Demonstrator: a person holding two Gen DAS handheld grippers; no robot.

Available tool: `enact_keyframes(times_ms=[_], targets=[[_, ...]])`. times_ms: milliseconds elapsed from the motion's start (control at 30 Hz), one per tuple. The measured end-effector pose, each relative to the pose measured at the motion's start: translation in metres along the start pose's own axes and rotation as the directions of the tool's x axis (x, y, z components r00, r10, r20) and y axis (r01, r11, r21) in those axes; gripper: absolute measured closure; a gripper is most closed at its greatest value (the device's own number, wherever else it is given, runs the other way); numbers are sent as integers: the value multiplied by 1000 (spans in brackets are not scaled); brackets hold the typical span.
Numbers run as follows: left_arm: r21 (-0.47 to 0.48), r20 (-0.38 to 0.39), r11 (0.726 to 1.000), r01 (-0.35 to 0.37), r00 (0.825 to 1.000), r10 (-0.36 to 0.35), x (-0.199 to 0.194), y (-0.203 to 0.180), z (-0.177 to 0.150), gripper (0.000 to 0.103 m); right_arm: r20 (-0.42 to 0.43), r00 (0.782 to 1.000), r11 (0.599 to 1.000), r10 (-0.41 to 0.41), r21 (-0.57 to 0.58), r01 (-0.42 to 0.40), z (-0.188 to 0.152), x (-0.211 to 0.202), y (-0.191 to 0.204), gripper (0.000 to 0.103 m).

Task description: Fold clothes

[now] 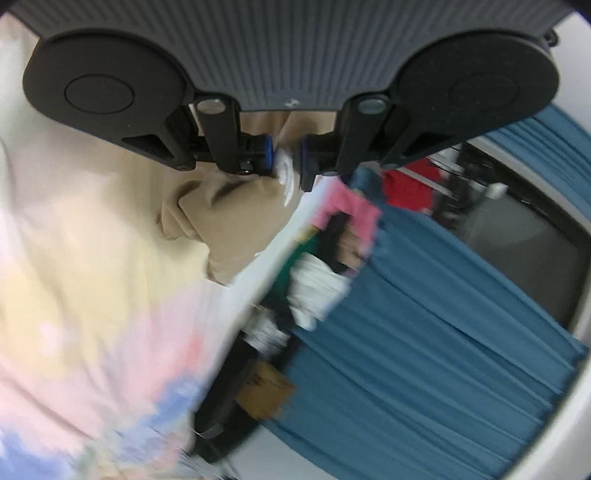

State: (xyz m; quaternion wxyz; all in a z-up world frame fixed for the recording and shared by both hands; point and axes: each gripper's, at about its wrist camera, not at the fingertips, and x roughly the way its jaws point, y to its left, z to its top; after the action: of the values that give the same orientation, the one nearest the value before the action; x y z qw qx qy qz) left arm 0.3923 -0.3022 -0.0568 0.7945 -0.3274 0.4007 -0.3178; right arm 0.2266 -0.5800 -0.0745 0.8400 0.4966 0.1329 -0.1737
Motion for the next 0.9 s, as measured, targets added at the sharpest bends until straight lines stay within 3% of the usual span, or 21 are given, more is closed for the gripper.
enact_keyframes(times_ms=[133,333,433,500,600,667,767,833,867,900], targets=[[42,-96,998,-52,994,56,9,43,-28,80,-74,994,996,-82,13,84,-37,3,-43,86],[156,-154,983,-93,981,118,5,80,-63,76,-105,985,990,-134,24,137,-77,-23,-81,86],[253,-149,957,-144,971,186,5,79,-76,67,-181,959,975,-220,-3,223,-90,-11,-91,83],[309,-119,936,-171,969,217,-5,68,-88,48,-214,949,969,-233,35,245,-90,-13,-93,77],[381,-103,902,-204,960,261,-31,41,-103,19,-232,928,955,-292,-15,297,-83,-28,-75,73],[419,-86,883,-210,959,269,-51,20,-108,17,-229,923,951,-308,-47,306,-77,-47,-61,73],[475,-35,852,-221,962,269,-81,-20,-112,0,-211,926,950,-312,-94,298,-68,-83,-38,73],[514,16,825,-234,964,264,-101,-49,-114,0,-187,939,953,-290,-143,266,-63,-110,-20,72],[532,41,812,-240,965,258,-113,-62,-116,0,-173,945,954,-276,-171,248,-61,-123,-10,66],[549,63,800,-243,966,250,-127,-74,-118,0,-156,953,953,-259,-199,226,-59,-135,1,49]])
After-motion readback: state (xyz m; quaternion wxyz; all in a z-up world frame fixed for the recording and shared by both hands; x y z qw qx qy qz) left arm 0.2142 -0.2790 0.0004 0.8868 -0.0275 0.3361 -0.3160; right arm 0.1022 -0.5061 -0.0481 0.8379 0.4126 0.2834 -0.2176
